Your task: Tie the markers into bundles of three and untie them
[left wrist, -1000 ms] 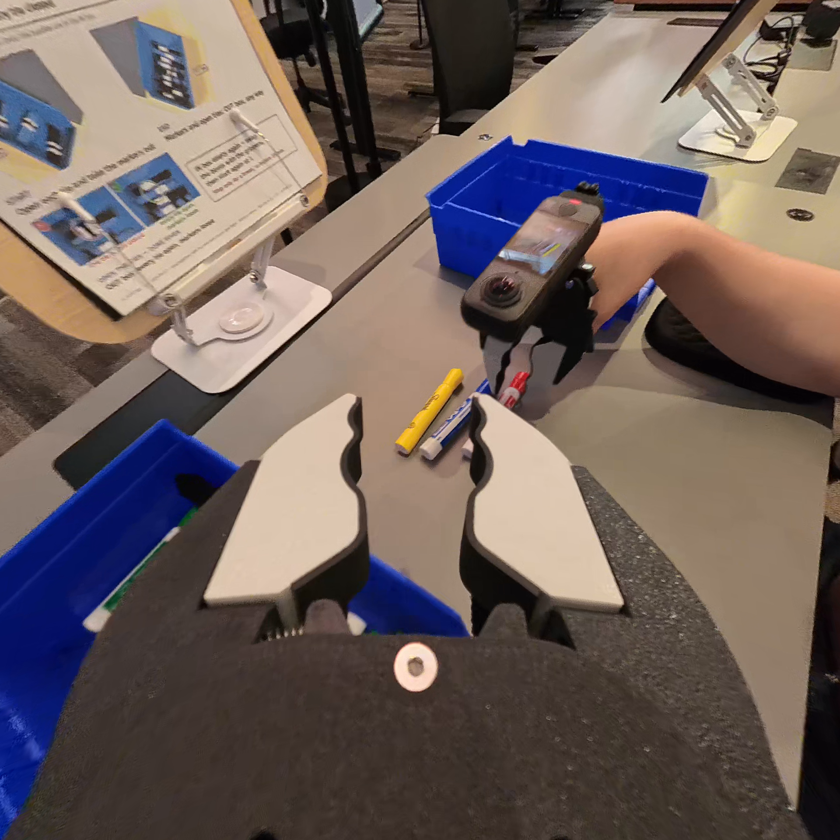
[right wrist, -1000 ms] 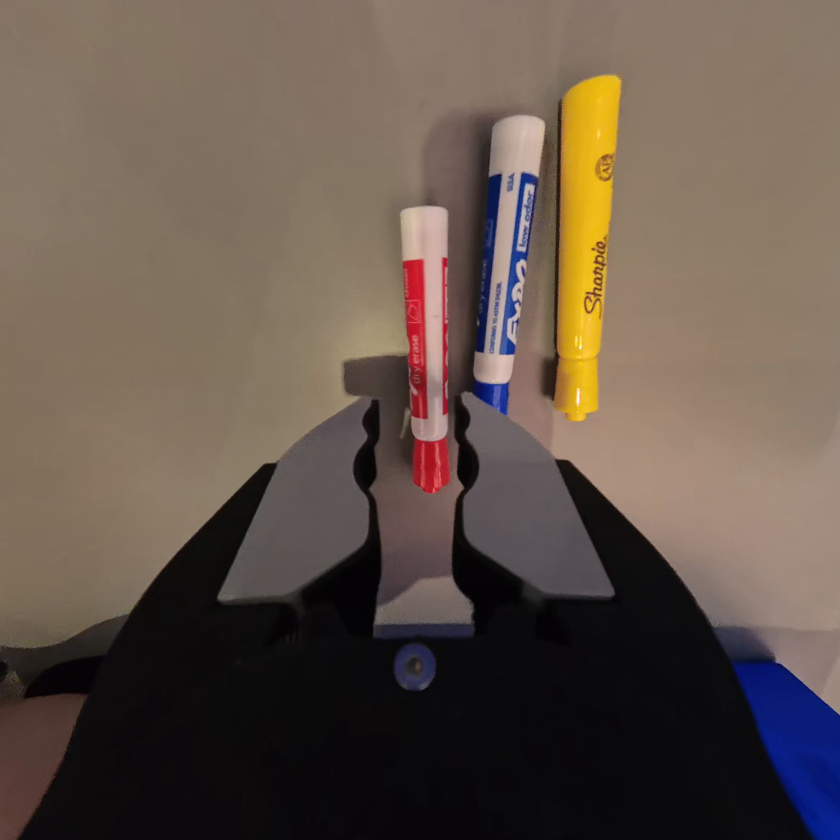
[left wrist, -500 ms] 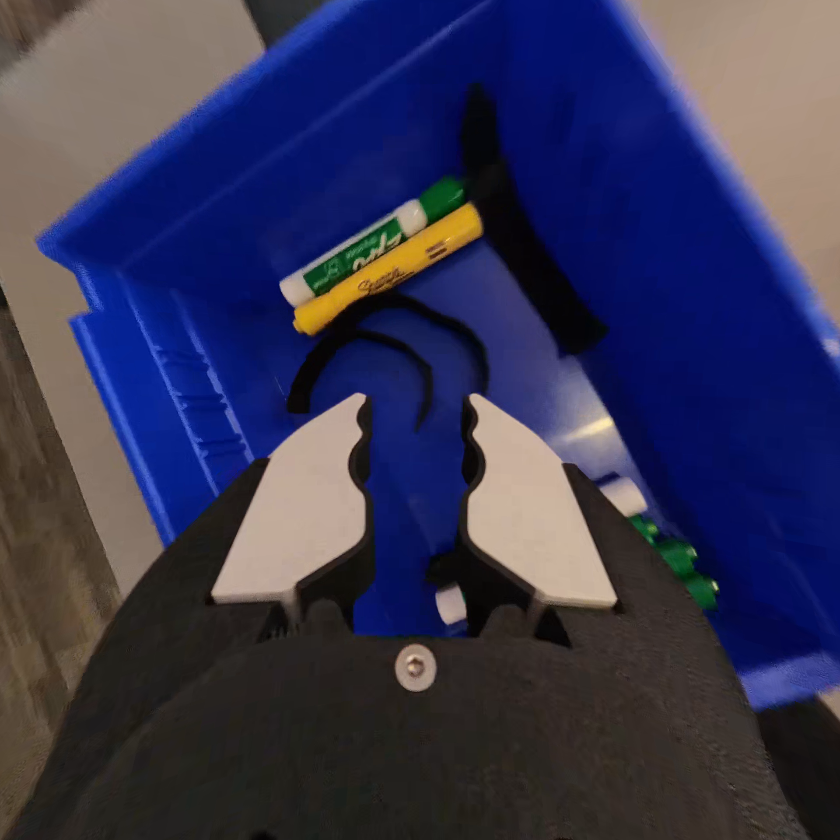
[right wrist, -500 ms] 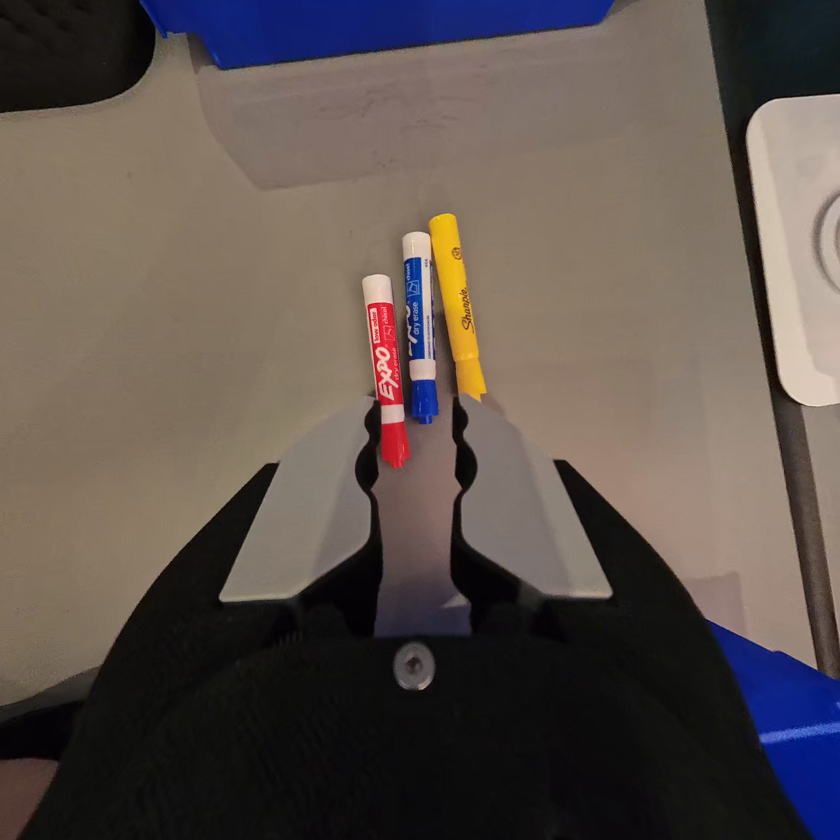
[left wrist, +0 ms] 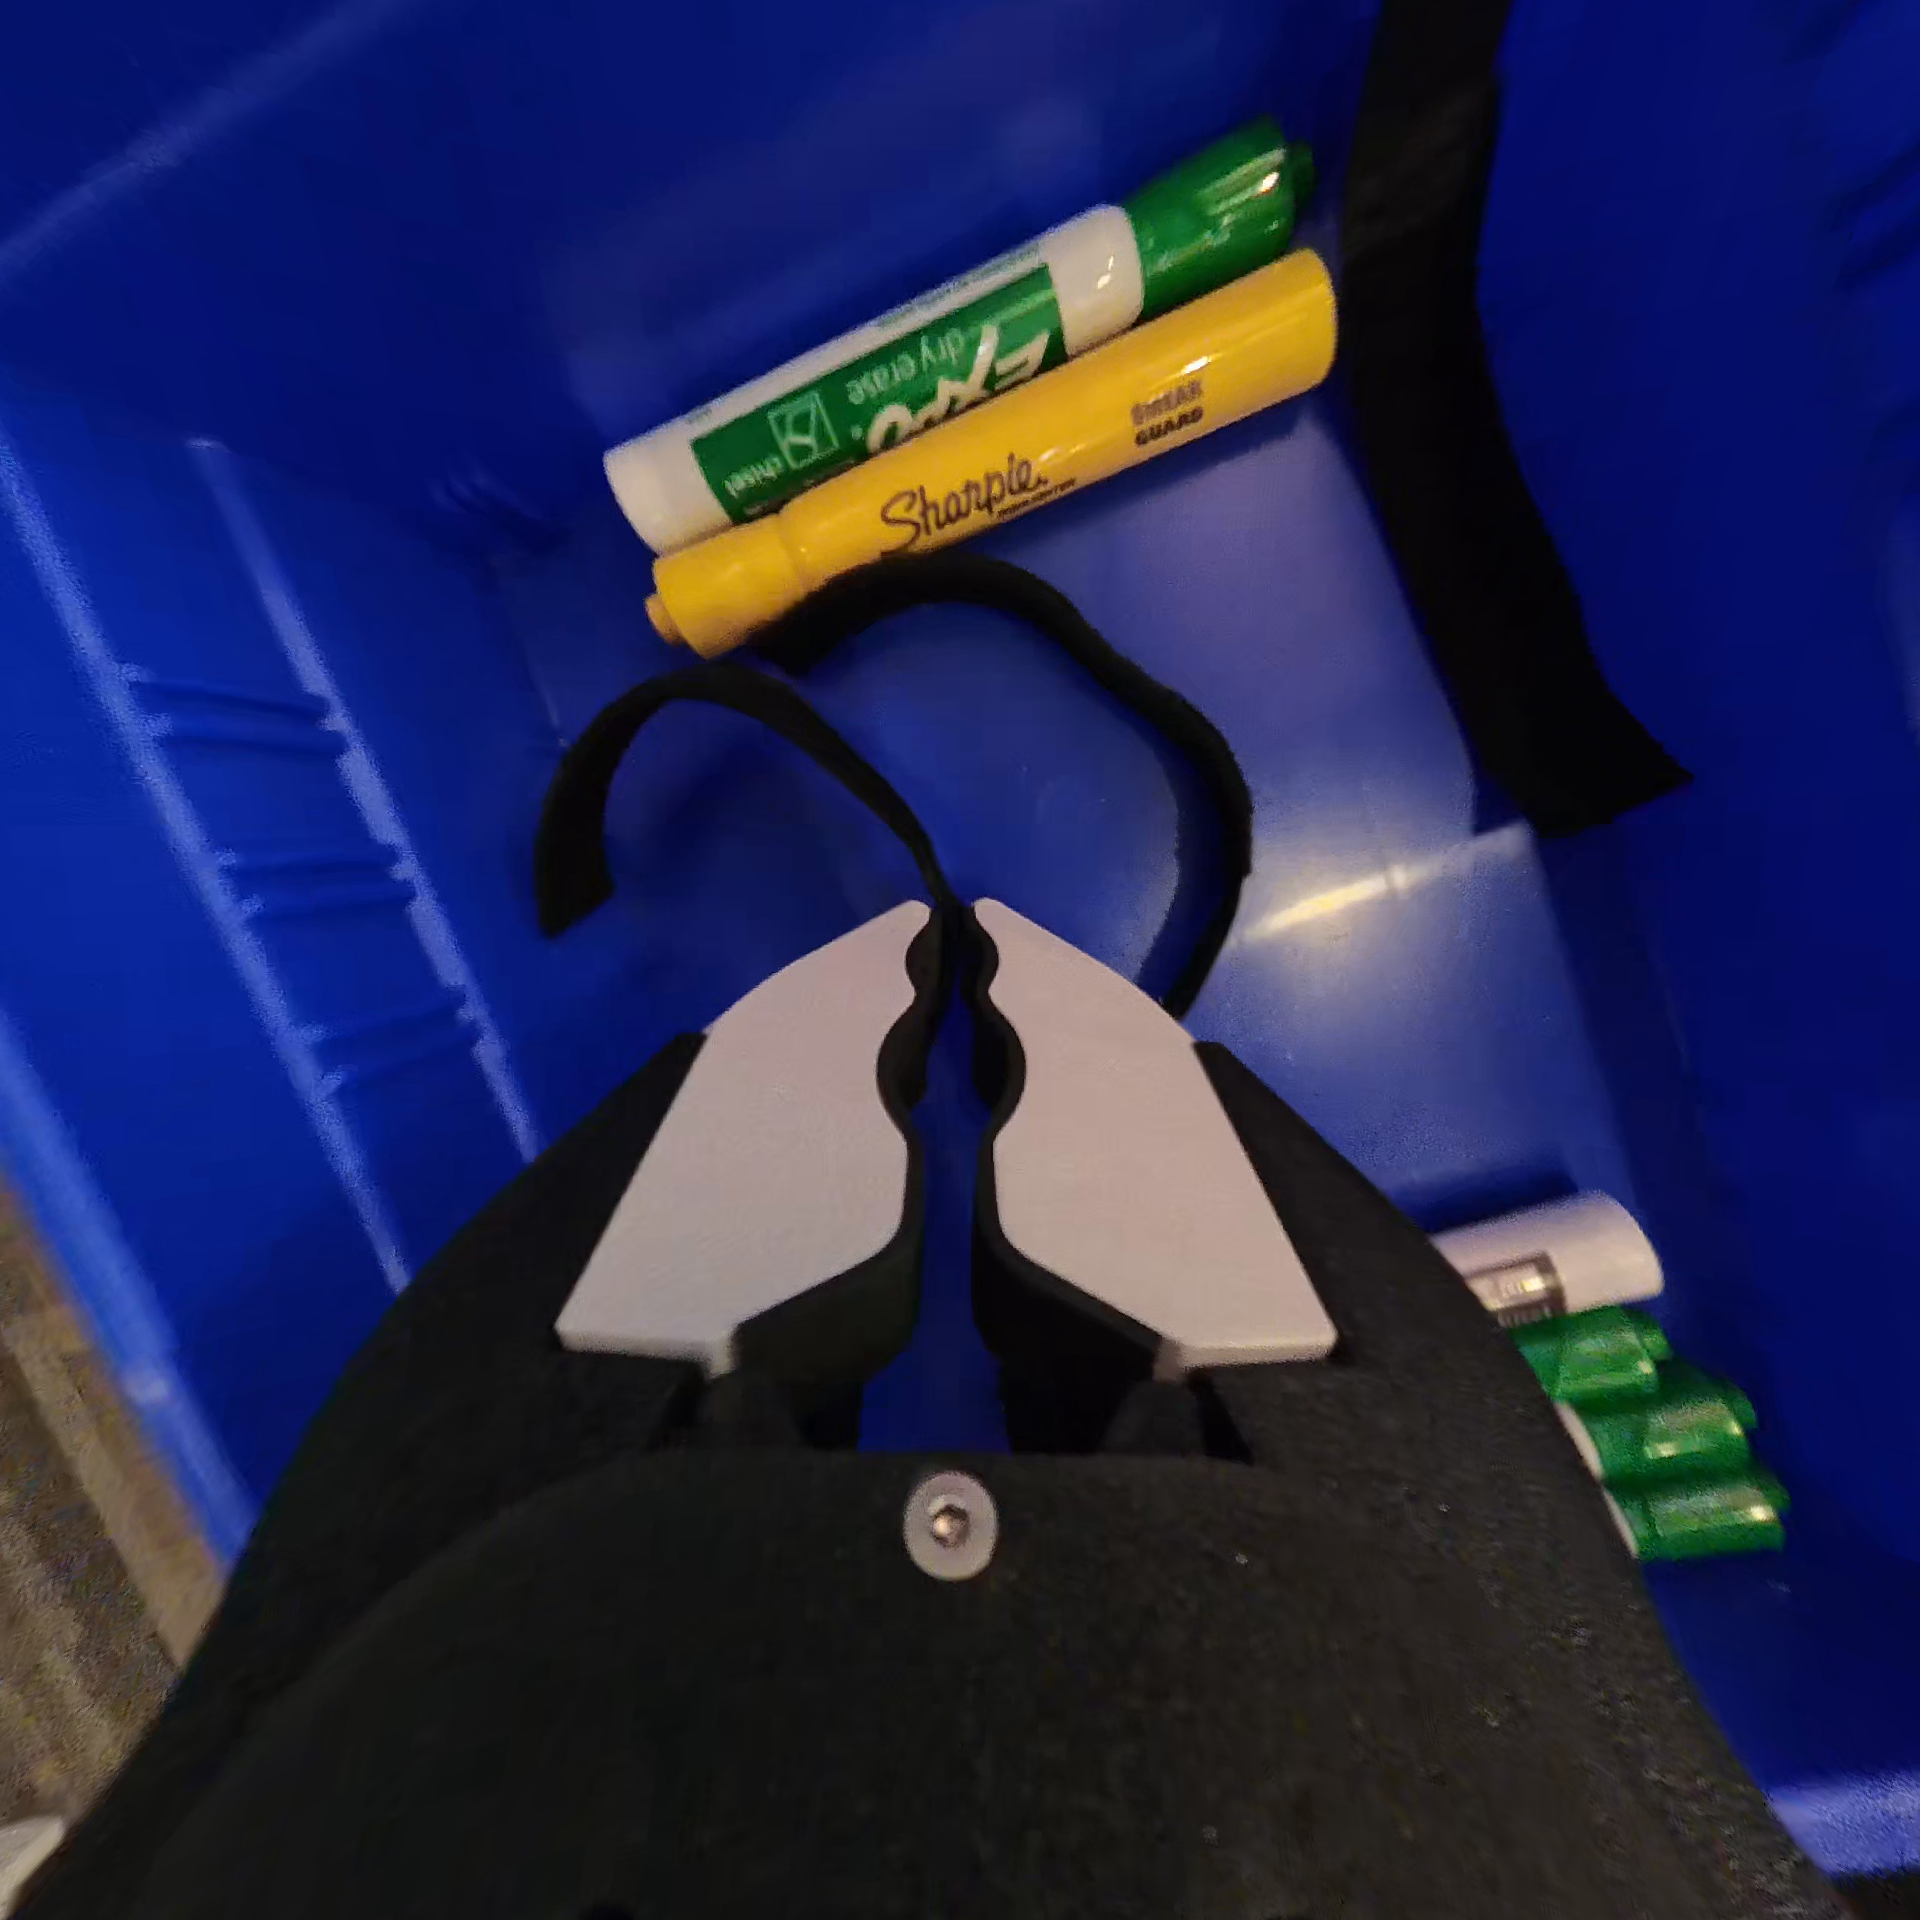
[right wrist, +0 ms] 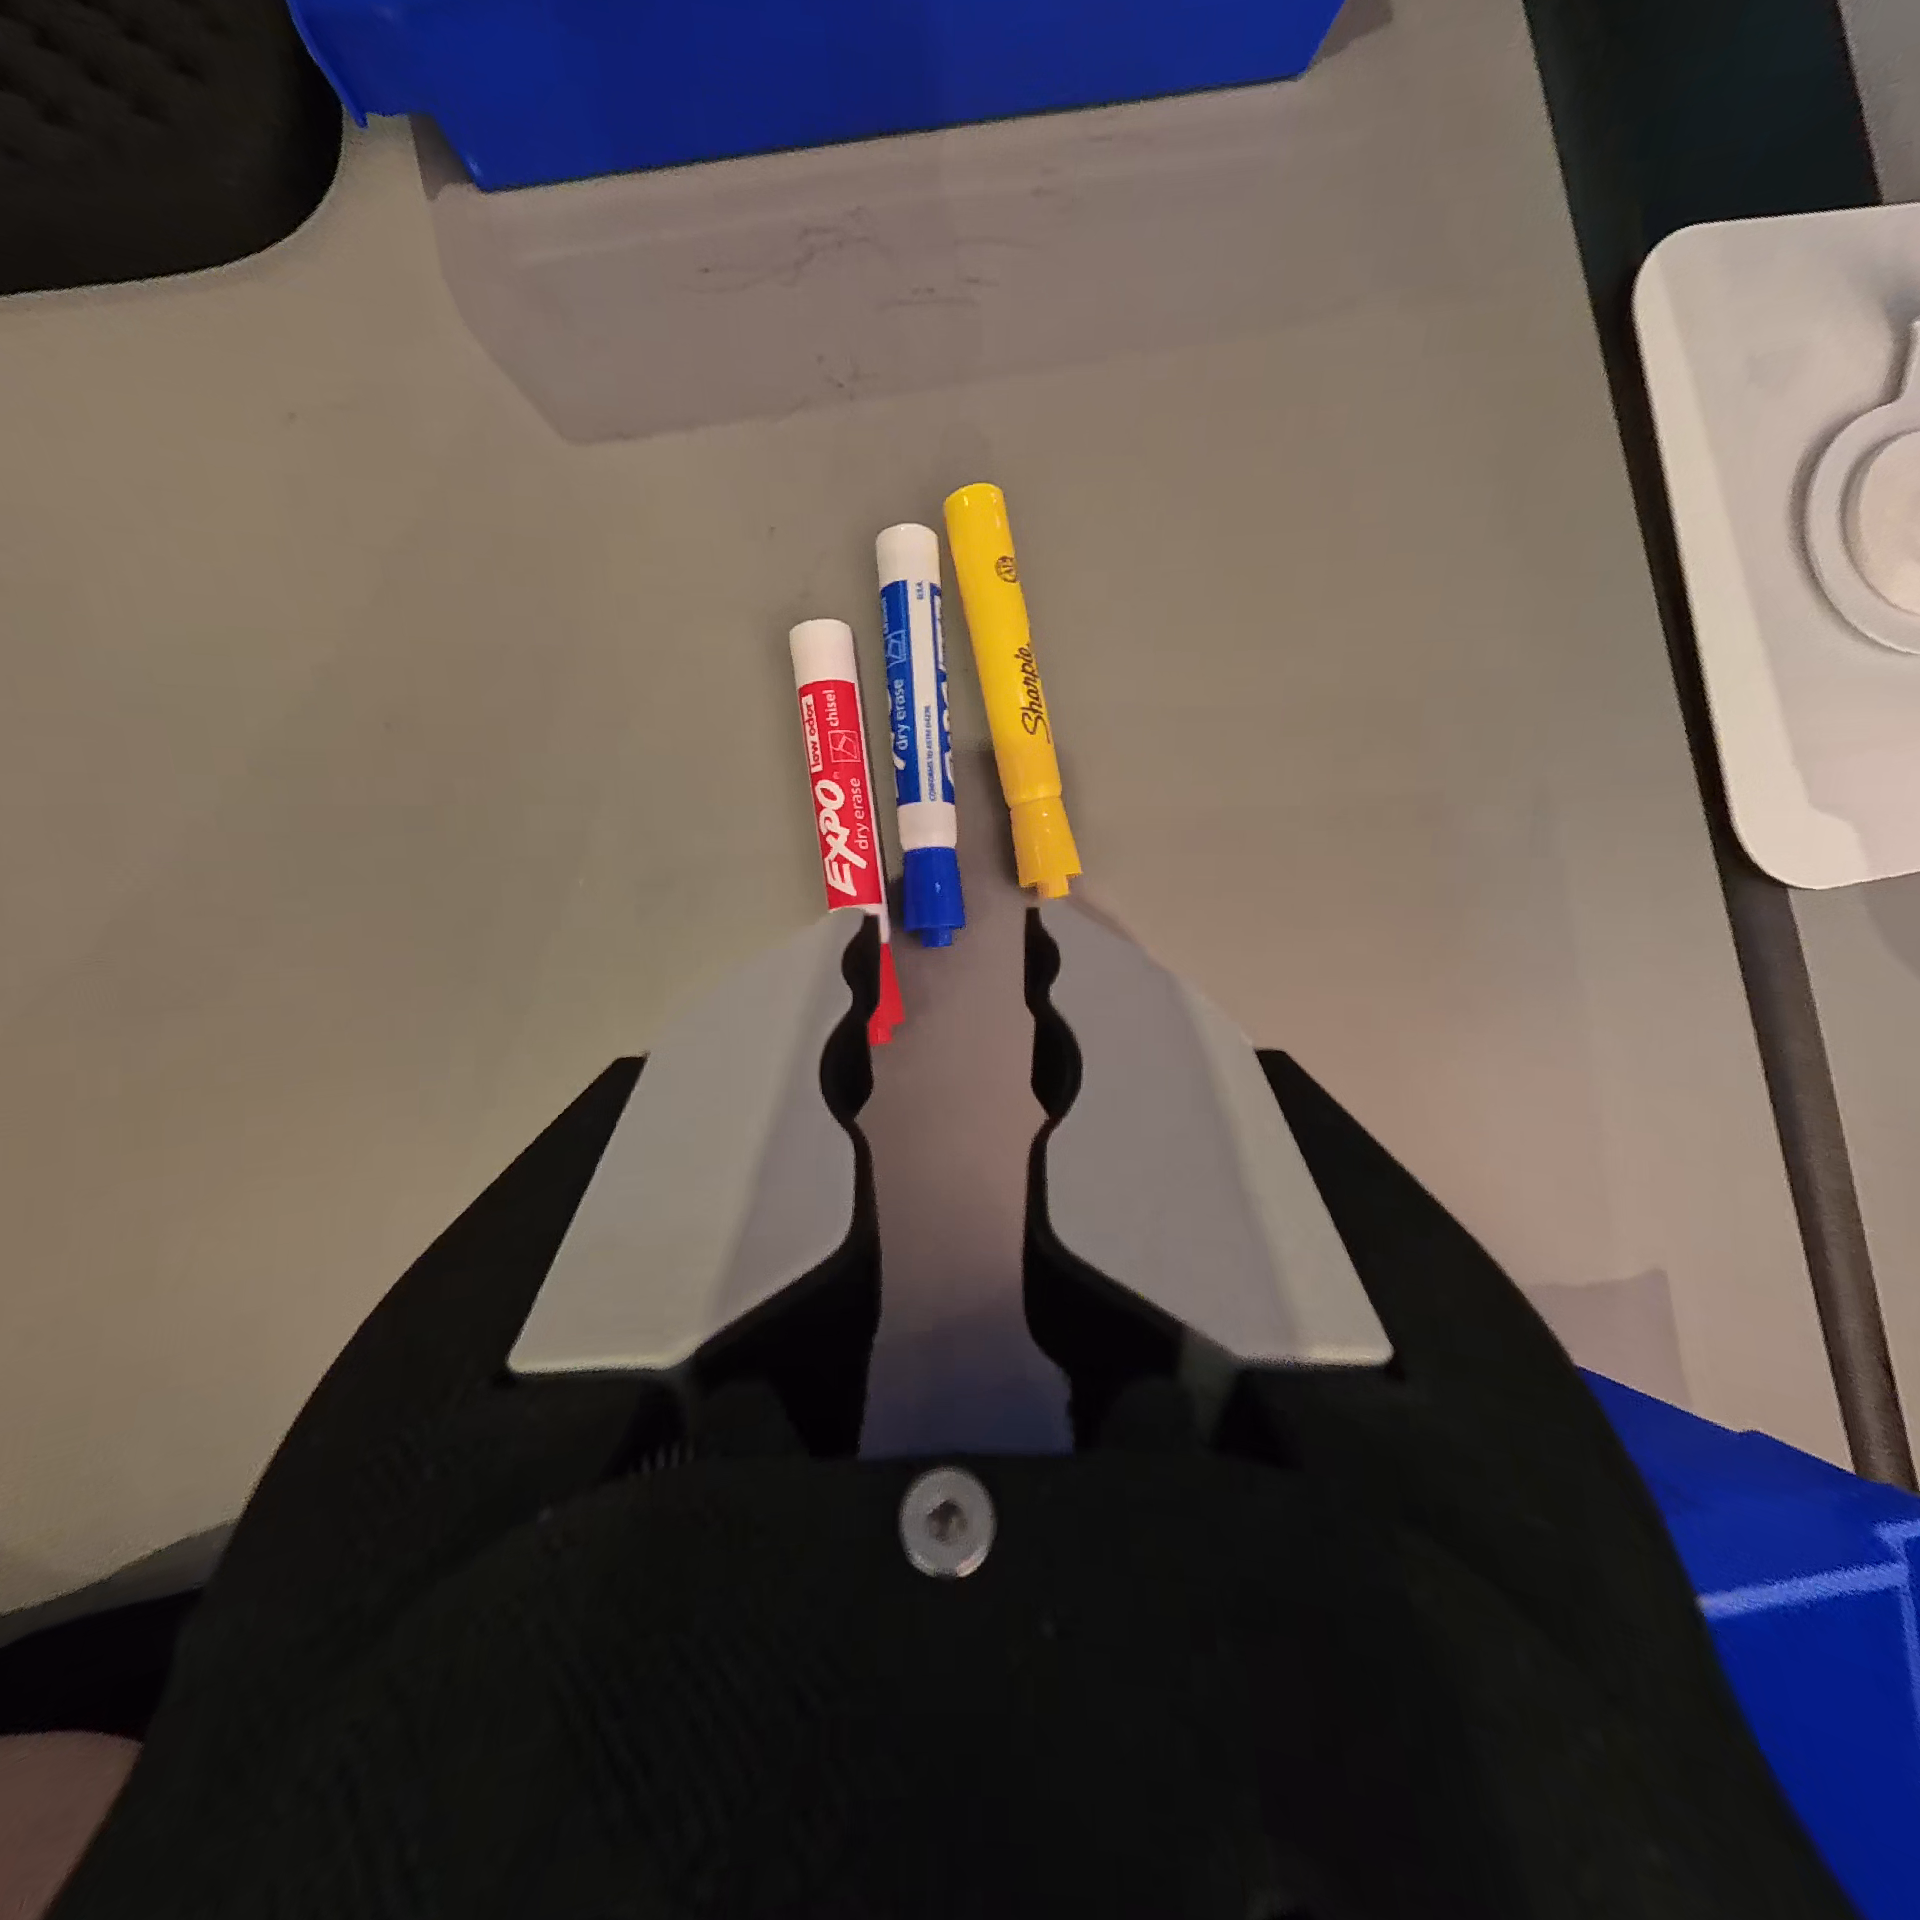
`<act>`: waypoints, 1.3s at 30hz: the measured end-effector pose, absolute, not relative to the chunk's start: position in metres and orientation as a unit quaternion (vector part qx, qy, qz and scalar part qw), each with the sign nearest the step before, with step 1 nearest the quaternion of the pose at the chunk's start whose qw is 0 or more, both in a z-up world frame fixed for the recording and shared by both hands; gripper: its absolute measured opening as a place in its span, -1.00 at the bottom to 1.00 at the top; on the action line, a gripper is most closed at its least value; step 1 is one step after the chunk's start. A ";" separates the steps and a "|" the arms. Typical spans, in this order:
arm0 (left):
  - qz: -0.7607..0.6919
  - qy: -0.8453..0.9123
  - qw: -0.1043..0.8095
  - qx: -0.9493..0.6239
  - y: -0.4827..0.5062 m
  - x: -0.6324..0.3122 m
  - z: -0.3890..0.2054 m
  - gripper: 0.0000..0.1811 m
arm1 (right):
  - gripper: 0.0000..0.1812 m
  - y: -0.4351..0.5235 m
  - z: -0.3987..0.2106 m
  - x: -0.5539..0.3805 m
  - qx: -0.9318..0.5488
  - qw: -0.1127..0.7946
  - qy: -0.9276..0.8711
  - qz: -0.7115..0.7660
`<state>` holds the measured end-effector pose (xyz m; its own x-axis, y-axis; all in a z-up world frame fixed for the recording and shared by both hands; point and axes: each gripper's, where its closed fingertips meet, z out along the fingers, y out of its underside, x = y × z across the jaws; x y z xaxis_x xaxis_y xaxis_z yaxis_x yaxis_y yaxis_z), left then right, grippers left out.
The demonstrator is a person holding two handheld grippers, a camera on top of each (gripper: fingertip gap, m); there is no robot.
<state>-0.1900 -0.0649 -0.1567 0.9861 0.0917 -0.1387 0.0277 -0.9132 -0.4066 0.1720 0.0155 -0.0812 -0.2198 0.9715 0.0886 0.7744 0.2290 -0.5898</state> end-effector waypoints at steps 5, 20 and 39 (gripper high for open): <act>0.058 0.018 0.286 -0.956 -0.072 -0.165 -0.100 -0.97 | -0.72 0.021 -0.072 0.176 -0.586 0.243 -0.738 0.230; -0.041 0.276 0.272 -0.921 -0.084 0.088 -0.085 -0.98 | -0.72 0.024 -0.062 0.197 -0.586 0.244 -0.737 0.232; -0.116 0.575 0.215 -0.781 -0.085 0.212 -0.163 -0.91 | -0.74 0.044 -0.051 0.238 -0.621 0.249 -0.700 0.252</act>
<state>0.2117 -0.0851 -0.1628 0.3122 -0.9476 -0.0674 -0.8481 -0.2460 -0.4693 0.2376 0.0439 -0.0510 -0.1059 0.9937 0.0355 0.7432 0.1028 -0.6611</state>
